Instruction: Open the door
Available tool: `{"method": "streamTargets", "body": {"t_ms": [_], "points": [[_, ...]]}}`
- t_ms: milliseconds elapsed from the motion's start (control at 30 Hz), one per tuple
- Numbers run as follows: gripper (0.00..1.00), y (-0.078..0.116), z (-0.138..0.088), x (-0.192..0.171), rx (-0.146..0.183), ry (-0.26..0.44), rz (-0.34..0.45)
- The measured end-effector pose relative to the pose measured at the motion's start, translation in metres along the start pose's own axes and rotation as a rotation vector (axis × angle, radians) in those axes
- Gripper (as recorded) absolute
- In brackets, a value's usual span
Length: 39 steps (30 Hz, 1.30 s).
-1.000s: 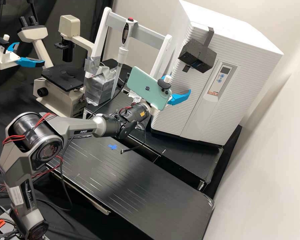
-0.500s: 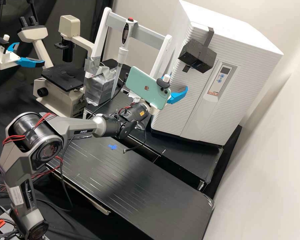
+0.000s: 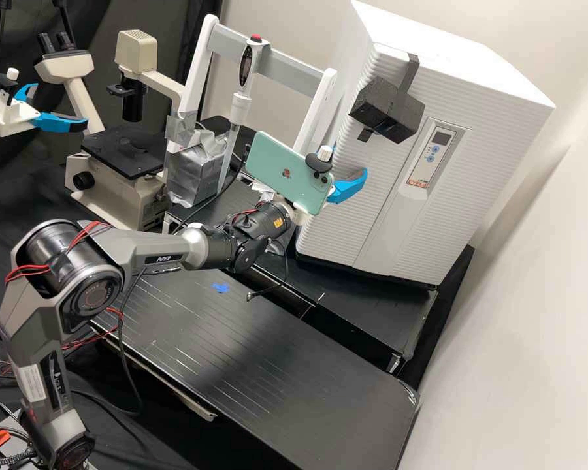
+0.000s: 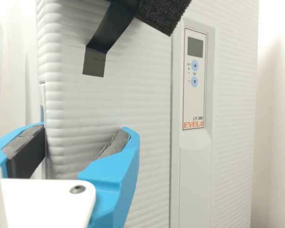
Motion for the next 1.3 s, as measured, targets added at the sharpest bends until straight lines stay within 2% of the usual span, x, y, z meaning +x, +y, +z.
{"method": "streamTargets", "body": {"t_ms": [133, 433, 533, 833, 1000, 1300], "points": [[0.00, 0.002, 0.002, -0.001, -0.003, 0.006, 0.000], [0.00, 0.010, 0.011, -0.009, 0.014, 0.014, 0.000], [0.00, 0.013, 0.014, -0.011, 0.007, 0.017, -0.002], [0.00, 0.024, 0.028, -0.038, 0.004, 0.025, 0.052], [0.00, 0.030, 0.033, -0.054, 0.024, 0.014, 0.083], [0.00, 0.037, 0.045, -0.074, 0.014, -0.010, 0.129]]}}
